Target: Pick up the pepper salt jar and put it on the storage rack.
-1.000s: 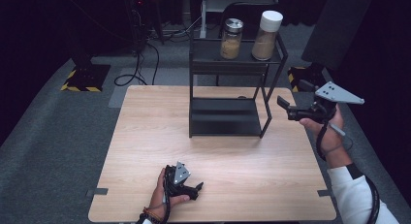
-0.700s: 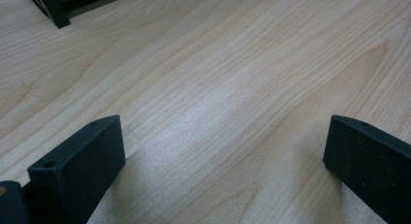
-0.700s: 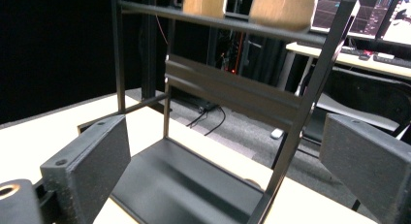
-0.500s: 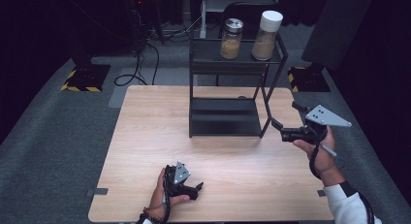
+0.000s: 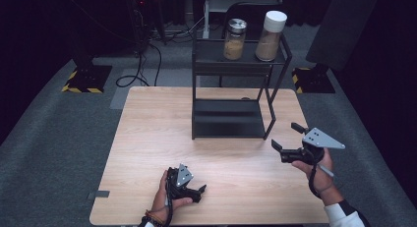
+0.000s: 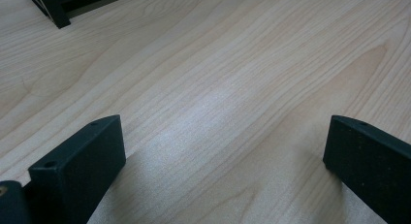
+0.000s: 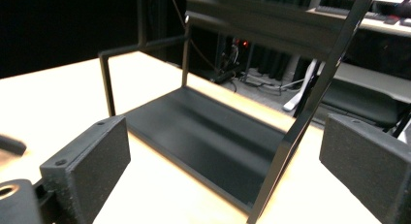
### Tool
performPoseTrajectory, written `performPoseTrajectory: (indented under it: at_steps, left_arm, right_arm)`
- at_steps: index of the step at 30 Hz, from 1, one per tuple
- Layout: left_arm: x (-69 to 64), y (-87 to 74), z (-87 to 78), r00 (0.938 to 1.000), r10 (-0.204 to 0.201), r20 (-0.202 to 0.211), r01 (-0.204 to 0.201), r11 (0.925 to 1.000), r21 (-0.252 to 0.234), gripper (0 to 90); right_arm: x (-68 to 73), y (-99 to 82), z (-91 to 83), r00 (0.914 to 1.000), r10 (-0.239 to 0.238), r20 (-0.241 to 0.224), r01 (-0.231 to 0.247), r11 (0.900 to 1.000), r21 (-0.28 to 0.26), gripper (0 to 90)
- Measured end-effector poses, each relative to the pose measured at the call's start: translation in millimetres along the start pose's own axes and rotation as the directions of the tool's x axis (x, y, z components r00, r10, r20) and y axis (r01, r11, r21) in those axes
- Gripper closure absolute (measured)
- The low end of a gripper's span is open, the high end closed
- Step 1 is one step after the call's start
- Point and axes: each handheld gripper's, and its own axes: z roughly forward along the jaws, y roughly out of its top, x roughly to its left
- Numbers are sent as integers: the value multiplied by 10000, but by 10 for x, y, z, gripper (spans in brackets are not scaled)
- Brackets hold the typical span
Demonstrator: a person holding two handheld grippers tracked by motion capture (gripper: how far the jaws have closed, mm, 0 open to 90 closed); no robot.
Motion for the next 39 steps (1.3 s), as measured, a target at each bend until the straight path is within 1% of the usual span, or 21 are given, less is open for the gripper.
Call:
performPoseTrajectory:
  at_steps: [2, 3, 11, 12, 18, 25, 28, 33, 35, 36, 39]
  left_arm:
    - [0, 0, 0, 10000, 3, 0, -3, 10000, 1, 12]
    - [0, 0, 0, 10000, 2, 0, -2, 10000, 0, 13]
    - [-6, -1, -1, 10000, 6, -29, -6, 10000, -4, 15]
    - [-7, -1, 0, 10000, 3, -32, -3, 10000, -5, 15]
    - [-7, 0, 0, 10000, 4, -34, -4, 10000, -3, 15]
    - [-7, 0, 0, 10000, -1, -31, 1, 10000, -2, 15]
    - [-7, 0, 0, 10000, -1, -31, 1, 10000, 0, 15]
    - [-7, 0, 0, 10000, -1, -33, 1, 10000, -1, 15]
    - [-7, 0, 0, 10000, 0, -34, 0, 10000, 0, 14]
    - [-7, 0, 0, 10000, -3, -34, 3, 10000, -2, 14]
    - [-7, 0, 0, 10000, -1, -34, 1, 10000, -1, 15]
  right_arm:
    - [23, -68, -9, 10000, 24, 44, -25, 10000, 74, 43]
    - [23, -108, -14, 10000, 84, -19, -84, 9999, 110, 43]
    - [121, -310, -39, 10000, 61, -66, -58, 9992, 407, 45]
    - [126, -336, -40, 9998, 139, -110, -134, 9989, 456, 46]
    - [188, -486, -45, 9997, 162, -197, -144, 9957, 913, 45]
    - [250, -656, -59, 9991, 330, -277, -287, 9890, 1451, 45]
    - [279, -710, -54, 9993, 173, -326, -115, 9850, 1719, 45]
    - [308, -791, -57, 9991, 291, -320, -222, 9802, 1965, 44]
    - [327, -820, -57, 9993, 225, -301, -158, 9786, 2050, 44]
    - [328, -845, -57, 9990, 309, -326, -234, 9772, 2108, 44]
    - [347, -903, -52, 9989, 365, -310, -285, 9730, 2291, 44]
